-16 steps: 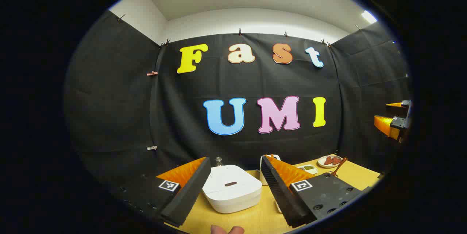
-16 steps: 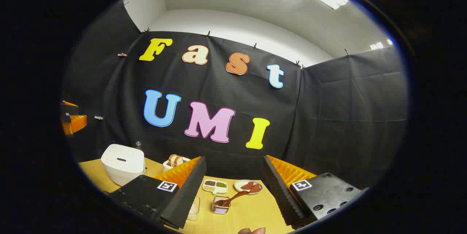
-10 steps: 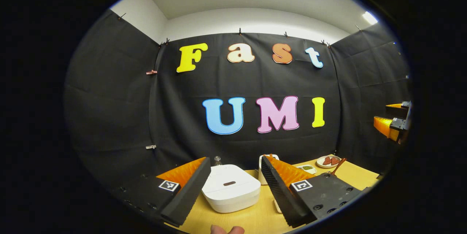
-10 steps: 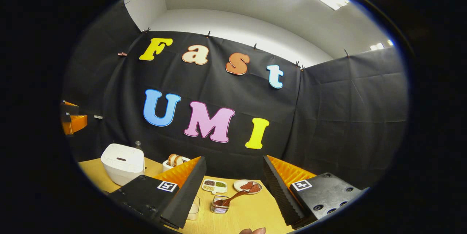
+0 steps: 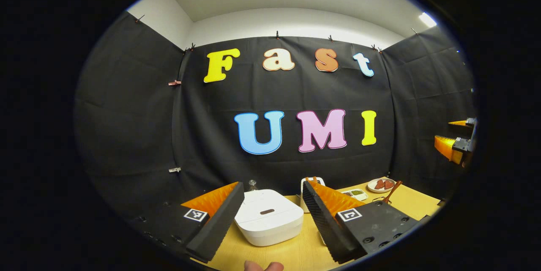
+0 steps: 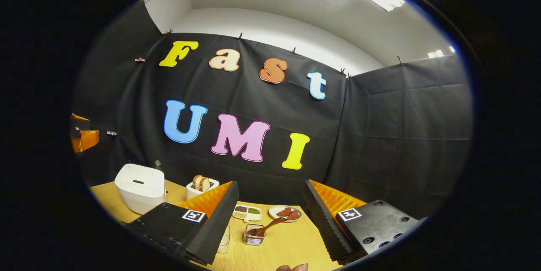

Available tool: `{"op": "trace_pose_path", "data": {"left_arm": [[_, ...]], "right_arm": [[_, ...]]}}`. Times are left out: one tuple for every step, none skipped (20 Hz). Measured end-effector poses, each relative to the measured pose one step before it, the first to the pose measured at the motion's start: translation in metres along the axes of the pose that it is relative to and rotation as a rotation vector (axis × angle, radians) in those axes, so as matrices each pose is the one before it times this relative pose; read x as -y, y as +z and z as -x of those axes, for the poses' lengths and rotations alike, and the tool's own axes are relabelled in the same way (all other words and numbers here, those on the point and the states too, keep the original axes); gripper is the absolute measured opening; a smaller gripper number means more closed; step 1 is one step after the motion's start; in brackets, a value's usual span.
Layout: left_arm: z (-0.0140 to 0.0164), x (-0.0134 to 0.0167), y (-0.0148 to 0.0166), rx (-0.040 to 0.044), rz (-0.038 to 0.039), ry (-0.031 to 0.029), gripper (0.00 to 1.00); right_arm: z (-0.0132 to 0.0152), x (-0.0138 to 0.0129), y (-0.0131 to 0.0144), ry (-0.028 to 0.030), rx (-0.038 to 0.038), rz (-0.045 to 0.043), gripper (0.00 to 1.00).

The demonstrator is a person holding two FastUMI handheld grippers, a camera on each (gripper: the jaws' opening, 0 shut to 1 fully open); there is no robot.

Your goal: Close the left gripper, press the button to open the rice cooker; take a wooden spoon from the chopstick holder with the right hand, scoop a spoonful of rice and pour it into the rice cooker, then put the wooden spoon back into the chopstick holder.

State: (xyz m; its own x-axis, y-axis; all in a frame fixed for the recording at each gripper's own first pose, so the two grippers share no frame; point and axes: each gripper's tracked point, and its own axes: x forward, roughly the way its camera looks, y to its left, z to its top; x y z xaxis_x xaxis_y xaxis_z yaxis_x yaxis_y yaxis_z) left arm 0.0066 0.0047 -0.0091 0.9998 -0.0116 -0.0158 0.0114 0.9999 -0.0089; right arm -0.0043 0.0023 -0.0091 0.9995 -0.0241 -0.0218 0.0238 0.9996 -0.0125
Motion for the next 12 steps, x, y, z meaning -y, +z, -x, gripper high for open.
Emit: {"op": "trace_pose_path", "data": {"left_arm": [[-0.00078,0.00045,0.00069,-0.00174,0.00380,-0.00538,0.96],[-0.00165,0.00085,-0.00064,-0.00081,0.00578,-0.00855,0.96],[-0.00174,0.00162,0.00062,0.00071,0.00591,-0.01418,0.96],[-0.00272,0.00334,-0.00119,-0.00478,0.00216,-0.01724,0.95],[-0.00238,0.00228,-0.00104,-0.00985,-0.00354,-0.01705,0.85],[-0.00388,0.00127,-0.00316,-0.01236,-0.00623,-0.01951,0.75],[-0.00343,0.00144,-0.00230,-0.01232,-0.00471,-0.01793,0.57],[-0.00358,0.00003,-0.00342,-0.01445,-0.00288,-0.01720,0.47],[-0.00285,-0.00149,-0.00303,-0.01323,-0.00335,-0.00764,0.32],[-0.00397,0.00160,-0.00591,-0.01971,-0.00444,-0.01849,0.18],[-0.00483,0.00092,-0.00617,-0.02758,-0.01297,-0.02703,0.09],[-0.00743,0.00667,-0.01052,-0.03889,-0.02227,-0.04937,0.08]], "right_arm": [[-0.00040,-0.00060,0.00079,0.00138,0.00206,0.00009,0.97],[-0.00093,0.00035,0.00112,-0.00121,0.00260,0.00037,0.97],[-0.00141,-0.00014,0.00029,-0.00026,0.00138,0.00123,0.97],[-0.00086,-0.00033,0.00005,-0.00023,-0.00023,0.00213,0.98],[-0.00098,-0.00105,-0.00012,-0.00028,0.00112,0.00260,0.97],[-0.00085,-0.00087,-0.00008,0.00059,-0.00037,0.00183,0.97],[-0.00144,0.00024,-0.00138,-0.00107,-0.00115,0.00149,0.97],[-0.00169,-0.00010,-0.00052,-0.00168,-0.00129,0.00163,0.97],[-0.00169,0.00018,0.00024,-0.00337,-0.00120,0.00260,0.98],[-0.00173,0.00019,0.00046,-0.00224,0.00090,0.00293,0.97],[-0.00087,-0.00047,-0.00073,-0.00130,0.00140,0.00322,0.98],[-0.00155,-0.00134,-0.00048,0.00078,-0.00002,0.00312,0.97]]}}
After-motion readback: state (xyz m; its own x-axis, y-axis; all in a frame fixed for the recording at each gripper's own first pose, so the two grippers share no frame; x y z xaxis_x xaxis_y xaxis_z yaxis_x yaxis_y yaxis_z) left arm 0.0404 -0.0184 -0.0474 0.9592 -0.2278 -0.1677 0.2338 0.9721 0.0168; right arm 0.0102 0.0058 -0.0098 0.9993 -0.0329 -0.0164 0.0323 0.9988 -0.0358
